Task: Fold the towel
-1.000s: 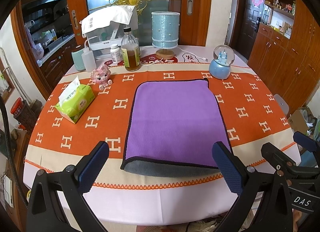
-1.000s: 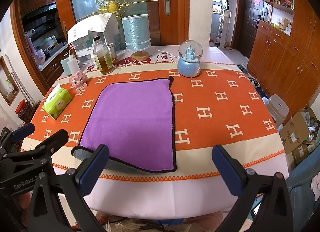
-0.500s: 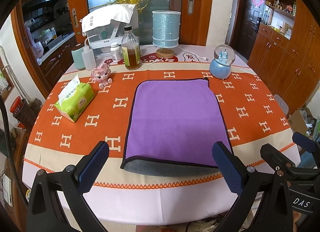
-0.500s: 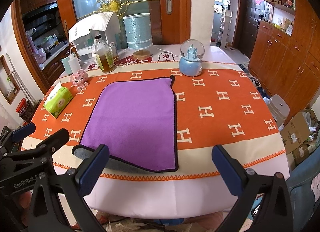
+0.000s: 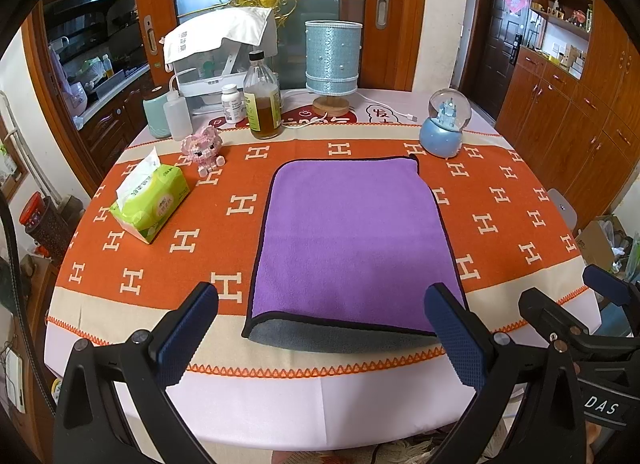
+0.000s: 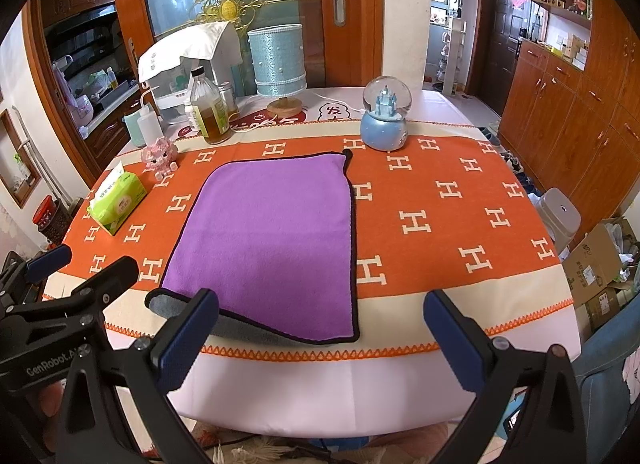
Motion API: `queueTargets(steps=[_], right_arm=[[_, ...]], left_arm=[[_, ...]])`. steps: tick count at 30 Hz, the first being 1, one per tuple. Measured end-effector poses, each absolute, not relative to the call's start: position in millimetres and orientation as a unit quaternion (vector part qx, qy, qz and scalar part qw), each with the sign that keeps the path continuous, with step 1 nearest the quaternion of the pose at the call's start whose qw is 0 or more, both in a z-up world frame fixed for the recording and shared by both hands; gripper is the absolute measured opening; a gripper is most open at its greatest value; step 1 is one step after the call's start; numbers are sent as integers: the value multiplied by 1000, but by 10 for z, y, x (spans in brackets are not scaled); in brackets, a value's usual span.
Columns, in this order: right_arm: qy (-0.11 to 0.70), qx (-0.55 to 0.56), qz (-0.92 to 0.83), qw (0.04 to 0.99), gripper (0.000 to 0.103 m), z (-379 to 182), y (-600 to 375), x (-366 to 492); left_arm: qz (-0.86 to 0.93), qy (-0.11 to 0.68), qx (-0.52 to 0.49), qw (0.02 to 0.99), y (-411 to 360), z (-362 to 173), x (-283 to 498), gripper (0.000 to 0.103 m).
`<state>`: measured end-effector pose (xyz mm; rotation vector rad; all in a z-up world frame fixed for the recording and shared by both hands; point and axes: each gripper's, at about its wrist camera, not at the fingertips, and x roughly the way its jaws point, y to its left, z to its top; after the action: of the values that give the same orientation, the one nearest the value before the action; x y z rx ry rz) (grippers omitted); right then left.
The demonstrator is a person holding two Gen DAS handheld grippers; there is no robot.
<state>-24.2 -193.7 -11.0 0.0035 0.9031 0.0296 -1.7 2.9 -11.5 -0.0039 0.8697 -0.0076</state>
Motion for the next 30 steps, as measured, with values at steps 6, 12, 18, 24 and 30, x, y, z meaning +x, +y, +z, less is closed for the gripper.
queueTargets(steps=[6,12,18,24,30], right_arm=[[436,1,16,900,102,-158,-1871,-281],[433,6,15,901,102,-159,-1844,-284],[430,9,19,903,102,-94,-1953,-229],[415,4,23,909,102,-20,-1980,-203],[386,1,27,922,102,84,-2014,-195]], left_arm=[[-4,422,-2,906,35,-108,-13,102],[-4,422,-2,907,34,-116,-15,102],[-1,419,-1,908,40,-195,-42,102],[8,406,-2,914,74,-158,-5,102],[14,398,5,917,129,-16,85,102]])
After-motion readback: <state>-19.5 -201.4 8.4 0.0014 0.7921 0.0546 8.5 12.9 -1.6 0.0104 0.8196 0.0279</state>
